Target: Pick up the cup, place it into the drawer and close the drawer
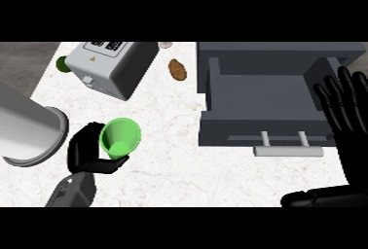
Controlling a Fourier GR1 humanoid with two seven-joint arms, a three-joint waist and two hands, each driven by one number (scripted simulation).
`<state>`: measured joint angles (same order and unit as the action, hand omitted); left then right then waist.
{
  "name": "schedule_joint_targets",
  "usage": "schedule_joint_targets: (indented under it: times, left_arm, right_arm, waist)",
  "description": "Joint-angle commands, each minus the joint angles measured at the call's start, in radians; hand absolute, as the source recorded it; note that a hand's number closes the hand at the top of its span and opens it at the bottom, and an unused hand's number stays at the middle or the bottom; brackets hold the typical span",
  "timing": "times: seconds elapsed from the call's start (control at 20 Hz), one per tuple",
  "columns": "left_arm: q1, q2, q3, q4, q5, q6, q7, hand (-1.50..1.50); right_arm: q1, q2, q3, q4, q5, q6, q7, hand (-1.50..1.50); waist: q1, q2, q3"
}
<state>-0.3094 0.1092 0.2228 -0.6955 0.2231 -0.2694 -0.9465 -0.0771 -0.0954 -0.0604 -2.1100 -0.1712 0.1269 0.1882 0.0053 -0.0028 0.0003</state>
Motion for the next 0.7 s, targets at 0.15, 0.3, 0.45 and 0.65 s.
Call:
schedule_joint_targets:
  times: [0.15, 0.3, 0.45, 0.65]
  left_arm:
    - [0.056, -0.006, -0.089, -0.355, 0.022, -0.01, 0.197, 1.5]
    - [-0.001, -0.054, -0.121, -0.442, 0.038, 0.042, 0.313, 1.5]
    - [0.029, -0.102, -0.171, -0.55, 0.028, 0.089, 0.372, 1.5]
    - [-0.018, -0.107, -0.245, -0.71, 0.076, 0.216, 0.542, 1.5]
  right_arm:
    - [-0.017, -0.018, -0.036, 0.0, -0.03, 0.003, 0.021, -1.5]
    - [-0.042, -0.011, -0.016, 0.007, -0.016, -0.011, 0.051, -1.5]
    - [-0.069, -0.028, -0.043, 0.063, -0.013, -0.001, 0.025, -1.5]
    - [-0.007, 0.007, -0.005, 0.074, 0.023, 0.006, -0.045, -1.5]
  waist:
    - [0.006, -0.003, 0.001]
    - [0.0, -0.001, 0.001]
    - [0.0, 0.001, 0.0]
    - [-0.003, 0.0, 0.0]
